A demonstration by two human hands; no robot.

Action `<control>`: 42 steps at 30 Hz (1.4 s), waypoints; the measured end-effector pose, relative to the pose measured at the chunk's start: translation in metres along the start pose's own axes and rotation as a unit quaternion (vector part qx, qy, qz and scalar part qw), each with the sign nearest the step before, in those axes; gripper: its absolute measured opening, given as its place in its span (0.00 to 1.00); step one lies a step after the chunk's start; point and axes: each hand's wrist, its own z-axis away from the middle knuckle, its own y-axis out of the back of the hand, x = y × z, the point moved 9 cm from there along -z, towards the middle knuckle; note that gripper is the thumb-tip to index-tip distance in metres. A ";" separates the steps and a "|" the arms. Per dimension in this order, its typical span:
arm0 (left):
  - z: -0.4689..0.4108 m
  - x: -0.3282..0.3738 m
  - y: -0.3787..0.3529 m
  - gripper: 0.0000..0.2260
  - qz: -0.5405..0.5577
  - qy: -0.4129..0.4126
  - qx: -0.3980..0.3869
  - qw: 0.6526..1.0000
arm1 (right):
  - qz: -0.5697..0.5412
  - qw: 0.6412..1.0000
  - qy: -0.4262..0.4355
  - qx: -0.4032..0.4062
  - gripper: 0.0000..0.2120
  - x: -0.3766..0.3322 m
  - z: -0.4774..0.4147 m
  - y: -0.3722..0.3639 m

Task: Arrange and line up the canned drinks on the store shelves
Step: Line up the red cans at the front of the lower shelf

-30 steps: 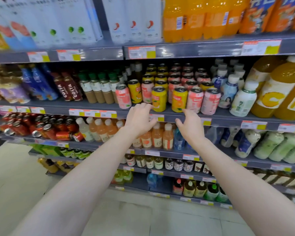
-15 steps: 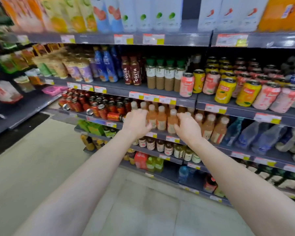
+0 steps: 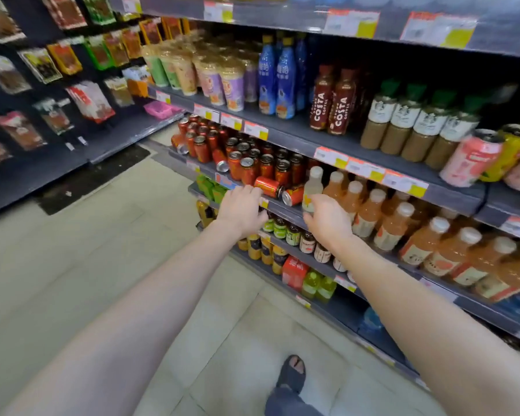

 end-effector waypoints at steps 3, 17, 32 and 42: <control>-0.031 -0.033 -0.009 0.19 -0.014 0.016 -0.007 1.000 | -0.008 1.000 0.006 -0.015 0.09 -0.011 -0.047 -0.032; -0.148 -0.106 -0.080 0.20 -0.003 0.028 -0.106 0.994 | 0.005 0.995 -0.060 -0.081 0.12 0.002 -0.175 -0.149; -0.255 -0.142 -0.145 0.24 0.018 -0.175 -0.130 0.976 | 0.037 0.960 -0.273 -0.052 0.15 0.015 -0.199 -0.191; -0.272 -0.093 -0.182 0.25 0.024 -0.282 -0.168 0.944 | 0.014 0.921 -0.386 -0.040 0.15 0.028 -0.184 -0.194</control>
